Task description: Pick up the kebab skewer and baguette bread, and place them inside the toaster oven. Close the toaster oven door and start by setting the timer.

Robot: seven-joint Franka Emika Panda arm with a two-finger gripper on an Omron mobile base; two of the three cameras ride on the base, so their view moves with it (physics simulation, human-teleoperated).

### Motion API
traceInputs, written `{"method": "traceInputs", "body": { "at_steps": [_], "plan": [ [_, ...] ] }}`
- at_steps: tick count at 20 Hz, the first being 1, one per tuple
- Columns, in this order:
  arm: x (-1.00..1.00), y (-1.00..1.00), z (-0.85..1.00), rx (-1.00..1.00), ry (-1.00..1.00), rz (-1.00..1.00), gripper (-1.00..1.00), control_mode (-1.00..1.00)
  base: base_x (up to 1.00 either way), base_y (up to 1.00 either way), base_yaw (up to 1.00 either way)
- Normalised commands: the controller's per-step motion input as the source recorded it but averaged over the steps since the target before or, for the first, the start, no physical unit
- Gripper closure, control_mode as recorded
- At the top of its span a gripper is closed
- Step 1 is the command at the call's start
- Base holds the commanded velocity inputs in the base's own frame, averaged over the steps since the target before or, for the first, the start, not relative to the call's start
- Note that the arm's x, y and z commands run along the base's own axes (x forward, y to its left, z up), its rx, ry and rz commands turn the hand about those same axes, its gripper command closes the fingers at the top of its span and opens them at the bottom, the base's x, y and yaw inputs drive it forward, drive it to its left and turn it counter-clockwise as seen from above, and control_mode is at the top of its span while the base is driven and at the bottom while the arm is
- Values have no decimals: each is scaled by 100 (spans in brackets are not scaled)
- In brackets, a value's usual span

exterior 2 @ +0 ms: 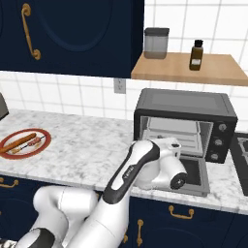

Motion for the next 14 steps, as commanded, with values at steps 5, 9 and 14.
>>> {"method": "traceInputs", "body": {
  "at_steps": [5, 9, 14],
  "plan": [
    [50, -74, -5, 4, 0, 0, -100, -100, 0, 0, 0],
    [36, -16, -12, 0, 0, 0, -100, -100, 0, 0, 0],
    [33, 0, -6, -1, -1, 0, -100, -100, 0, 0, 0]
  ]
}}
